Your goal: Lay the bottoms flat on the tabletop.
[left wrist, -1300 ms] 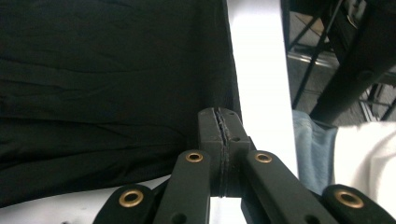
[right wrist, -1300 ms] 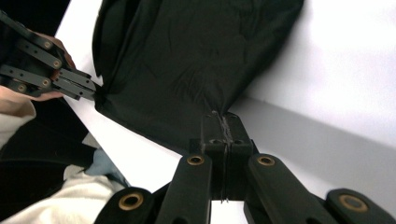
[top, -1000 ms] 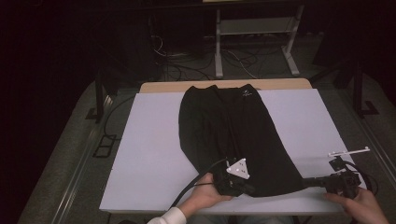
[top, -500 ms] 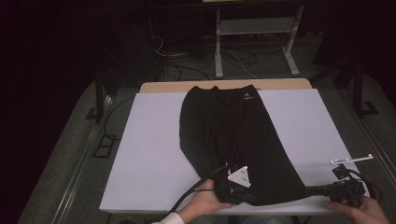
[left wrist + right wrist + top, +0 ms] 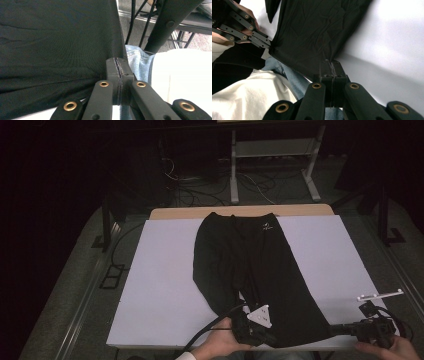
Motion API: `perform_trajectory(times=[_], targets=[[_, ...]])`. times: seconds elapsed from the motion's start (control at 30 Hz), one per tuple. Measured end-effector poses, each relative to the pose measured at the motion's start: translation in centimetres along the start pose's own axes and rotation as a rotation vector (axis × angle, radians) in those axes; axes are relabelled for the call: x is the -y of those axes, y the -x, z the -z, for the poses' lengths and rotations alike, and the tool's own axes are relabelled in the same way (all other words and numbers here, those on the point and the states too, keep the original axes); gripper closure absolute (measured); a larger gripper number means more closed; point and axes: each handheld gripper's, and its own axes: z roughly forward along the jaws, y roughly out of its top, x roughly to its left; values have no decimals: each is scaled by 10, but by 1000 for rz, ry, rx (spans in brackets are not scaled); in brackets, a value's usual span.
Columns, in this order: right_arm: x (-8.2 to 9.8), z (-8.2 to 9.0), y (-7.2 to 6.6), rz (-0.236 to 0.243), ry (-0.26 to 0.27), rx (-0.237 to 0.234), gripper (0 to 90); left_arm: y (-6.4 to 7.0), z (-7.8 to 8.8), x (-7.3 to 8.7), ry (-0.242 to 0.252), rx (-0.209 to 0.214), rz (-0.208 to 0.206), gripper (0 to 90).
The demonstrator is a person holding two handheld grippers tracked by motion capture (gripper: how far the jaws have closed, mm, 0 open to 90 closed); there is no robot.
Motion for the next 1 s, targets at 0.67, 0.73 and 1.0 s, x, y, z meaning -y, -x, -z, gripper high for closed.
perform_trajectory(times=[0.67, 0.73, 1.0], targets=[[-9, -4, -14, 104, 71, 96, 426, -7, 14, -1, 93, -21, 108, 326], [-12, -4, -16, 118, 80, 110, 363, -9, 18, -1, 100, -18, 114, 260], [-23, -7, -24, 144, 102, 140, 101, -13, 33, -2, 106, -55, 146, 2]])
